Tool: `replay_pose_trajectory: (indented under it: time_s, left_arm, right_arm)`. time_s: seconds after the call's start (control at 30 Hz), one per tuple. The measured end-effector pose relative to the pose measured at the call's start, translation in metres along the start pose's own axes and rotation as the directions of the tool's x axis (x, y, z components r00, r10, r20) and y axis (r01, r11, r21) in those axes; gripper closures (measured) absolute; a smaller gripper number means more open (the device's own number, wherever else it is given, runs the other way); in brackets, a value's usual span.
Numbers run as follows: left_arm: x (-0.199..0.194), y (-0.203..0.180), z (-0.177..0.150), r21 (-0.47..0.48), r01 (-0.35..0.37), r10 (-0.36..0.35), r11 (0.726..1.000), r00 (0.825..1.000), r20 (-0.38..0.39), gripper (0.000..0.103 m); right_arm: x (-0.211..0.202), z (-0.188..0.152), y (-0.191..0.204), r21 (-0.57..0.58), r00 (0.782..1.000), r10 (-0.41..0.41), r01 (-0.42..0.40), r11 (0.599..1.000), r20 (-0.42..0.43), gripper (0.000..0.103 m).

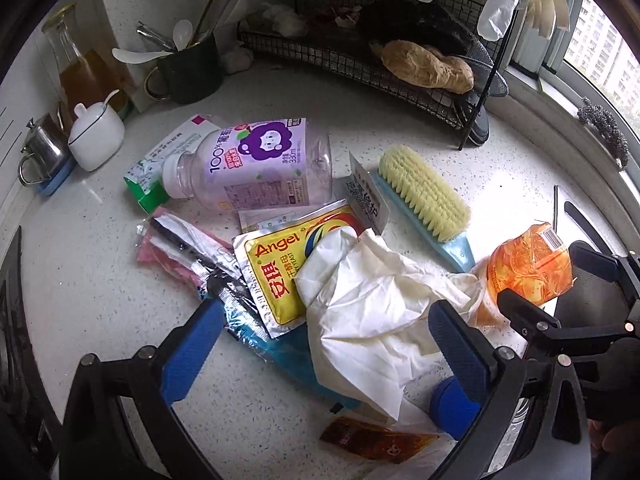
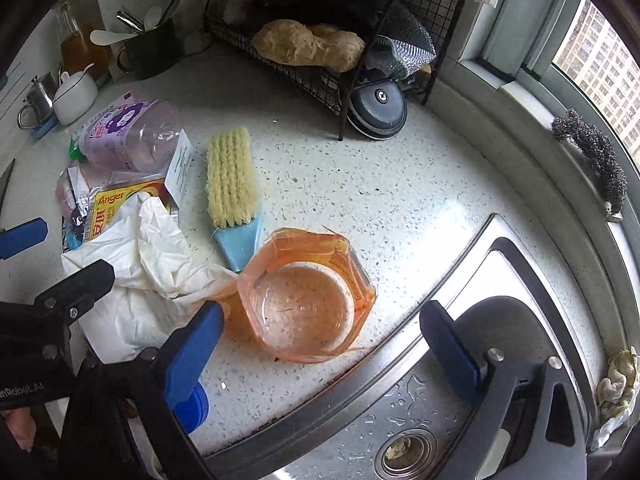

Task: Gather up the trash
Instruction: 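Grasp the white tissue with the left gripper while the right gripper grasps the orange cup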

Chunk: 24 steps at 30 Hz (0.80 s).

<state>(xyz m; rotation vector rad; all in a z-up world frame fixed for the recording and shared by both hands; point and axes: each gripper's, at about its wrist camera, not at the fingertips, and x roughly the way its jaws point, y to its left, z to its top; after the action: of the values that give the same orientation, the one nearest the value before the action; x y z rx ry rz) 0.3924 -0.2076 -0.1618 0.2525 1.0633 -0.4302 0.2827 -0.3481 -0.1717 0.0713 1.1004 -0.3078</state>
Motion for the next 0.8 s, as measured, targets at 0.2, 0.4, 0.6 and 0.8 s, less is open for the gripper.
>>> replay_pose_trajectory:
  time_s: [0.2, 0.4, 0.6, 0.8]
  left_arm:
    - [0.004, -0.003, 0.002, 0.026, 0.037, -0.037, 0.999, 0.999, -0.023, 0.001]
    - [0.000, -0.001, 0.001, 0.034, 0.079, -0.078, 0.996, 0.996, -0.037, 0.001]
    - [0.004, -0.016, -0.001, 0.109, 0.100, -0.095, 0.989, 0.994, -0.049, 0.001]
    - [0.027, -0.036, -0.007, 0.194, 0.091, -0.068, 0.977, 0.990, -0.121, 0.036]
  right_arm:
    - [0.007, 0.001, 0.002, 0.006, 0.998, 0.057, -0.057, 0.998, -0.018, 0.038]
    - [-0.023, -0.006, -0.001, 0.034, 1.000, 0.025, -0.025, 0.999, 0.013, 0.039]
    - [-0.042, -0.019, -0.014, 0.094, 1.000, 0.009, -0.008, 0.996, -0.001, 0.039]
    - [-0.030, -0.029, -0.029, 0.147, 1.000, 0.008, -0.005, 0.989, -0.023, 0.039]
